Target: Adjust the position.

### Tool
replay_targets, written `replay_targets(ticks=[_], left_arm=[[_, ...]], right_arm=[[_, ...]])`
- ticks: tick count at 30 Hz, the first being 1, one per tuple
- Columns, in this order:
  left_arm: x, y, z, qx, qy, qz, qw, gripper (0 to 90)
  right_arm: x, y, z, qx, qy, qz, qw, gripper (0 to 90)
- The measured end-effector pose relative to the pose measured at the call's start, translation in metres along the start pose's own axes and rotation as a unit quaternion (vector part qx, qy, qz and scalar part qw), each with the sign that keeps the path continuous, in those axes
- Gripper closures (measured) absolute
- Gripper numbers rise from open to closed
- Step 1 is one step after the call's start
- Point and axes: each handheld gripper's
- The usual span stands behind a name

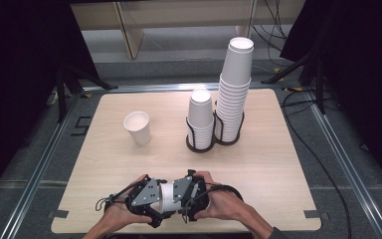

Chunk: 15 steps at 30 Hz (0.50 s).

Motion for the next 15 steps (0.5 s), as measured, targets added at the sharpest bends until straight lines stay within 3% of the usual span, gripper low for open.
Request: replay_targets(ticks=[6, 9, 10, 11, 15], left_arm=[[-0.002, 0.000, -0.004, -0.012, 0.007, 0.014, 0.9998, 6.7], [-0.003, 0.000, -0.003, -0.009, 0.031, 0.043, 0.9985, 4.7], [-0.004, 0.001, -0.005, -0.010, 0.034, 0.048, 0.9982, 3.9], [-0.004, 0.002, -0.006, -0.015, 0.045, 0.062, 0.9970, 4.6], [-0.003, 0.009, -0.012, -0.022, 0.052, 0.087, 0.9946, 4.6]], right_arm=[[-0.003, 0.000, 0.002, 0.007, 0.003, 0.013, 0.9999, 19.3], [-0.005, 0.003, 0.004, 0.013, -0.003, 0.026, 0.9996, 19.4], [-0.006, 0.004, 0.005, 0.017, -0.008, 0.032, 0.9993, 19.5], [-0.010, 0.009, 0.004, 0.033, -0.039, 0.053, 0.9973, 19.8], [-0.013, 0.017, 0.005, 0.043, -0.048, 0.078, 0.9949, 19.9]])
Point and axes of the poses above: each handheld gripper's, and its own axes: y roughly backward along the jaws, x roughly out of its top, z roughly to its right, and after that the axes turned 11 degrees about x, right-handed
